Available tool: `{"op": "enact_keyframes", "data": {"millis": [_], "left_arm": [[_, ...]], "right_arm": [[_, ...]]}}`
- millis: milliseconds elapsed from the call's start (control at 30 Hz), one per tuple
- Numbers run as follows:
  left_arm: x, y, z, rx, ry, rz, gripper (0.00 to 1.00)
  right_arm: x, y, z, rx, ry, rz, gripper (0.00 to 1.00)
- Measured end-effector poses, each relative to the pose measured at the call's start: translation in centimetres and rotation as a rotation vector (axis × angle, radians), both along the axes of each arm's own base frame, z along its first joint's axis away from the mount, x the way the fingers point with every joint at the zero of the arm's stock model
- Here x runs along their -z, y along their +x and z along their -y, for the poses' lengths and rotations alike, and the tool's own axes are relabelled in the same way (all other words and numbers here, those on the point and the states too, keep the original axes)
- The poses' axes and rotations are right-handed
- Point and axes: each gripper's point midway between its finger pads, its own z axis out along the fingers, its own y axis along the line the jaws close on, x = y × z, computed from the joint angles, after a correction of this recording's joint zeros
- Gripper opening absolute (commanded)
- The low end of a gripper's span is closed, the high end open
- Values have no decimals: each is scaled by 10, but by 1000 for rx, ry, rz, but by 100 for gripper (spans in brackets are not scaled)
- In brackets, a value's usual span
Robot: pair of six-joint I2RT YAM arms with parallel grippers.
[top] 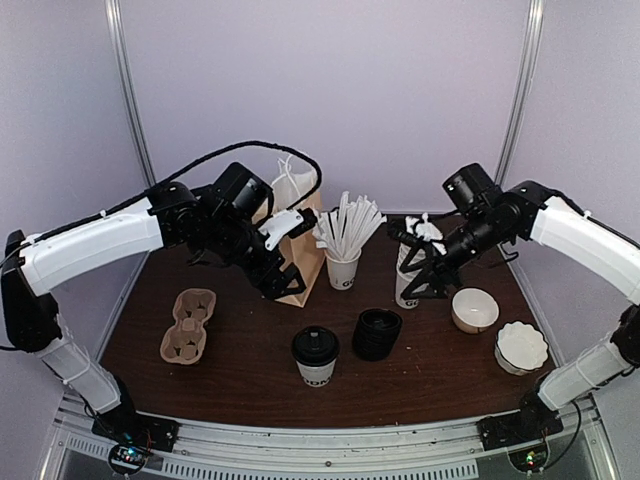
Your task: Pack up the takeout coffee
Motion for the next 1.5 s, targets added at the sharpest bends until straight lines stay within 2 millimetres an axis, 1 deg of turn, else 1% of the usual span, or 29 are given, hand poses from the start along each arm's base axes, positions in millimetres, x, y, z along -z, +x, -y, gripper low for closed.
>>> {"op": "enact_keyframes", "data": {"millis": [33, 100, 133, 200, 267, 367, 467, 567, 700, 867, 1000, 1167, 1300, 1500], "left_arm": [[5, 9, -2, -42, -32, -30, 89], [22, 26, -7, -129, -89, -102, 88], [30, 27, -7, -147, -104, -136, 88], [48, 21, 1, -166, -149, -218, 88], [59, 14, 8, -174, -187, -276, 88], [75, 7, 14, -209, -245, -354, 88], [89, 4, 16, -254, -283, -406, 88], [98, 3, 15, -296, -302, -436, 87], [96, 6, 16, -329, -339, -446, 87], [95, 8, 19, -347, -372, -456, 85], [99, 5, 17, -358, -380, -474, 84], [100, -3, 10, -367, -386, -498, 83], [97, -9, 7, -364, -395, -509, 81], [106, -11, 4, -376, -377, -523, 79]], "right_arm": [[3, -13, -13, -73, -28, 13, 65], [13, -41, -37, -217, -73, 34, 56], [18, -54, -44, -277, -96, 45, 52], [29, -82, -59, -400, -157, 74, 47], [39, -104, -71, -500, -226, 120, 44], [54, -126, -84, -610, -317, 192, 41], [66, -139, -93, -676, -390, 245, 39], [72, -143, -99, -697, -440, 293, 37], [74, -143, -100, -700, -485, 348, 37], [72, -140, -101, -695, -510, 393, 41], [74, -130, -112, -673, -530, 446, 41], [91, -121, -131, -662, -556, 466, 39], [100, -117, -136, -658, -571, 465, 39], [99, -115, -139, -646, -568, 472, 39]]}}
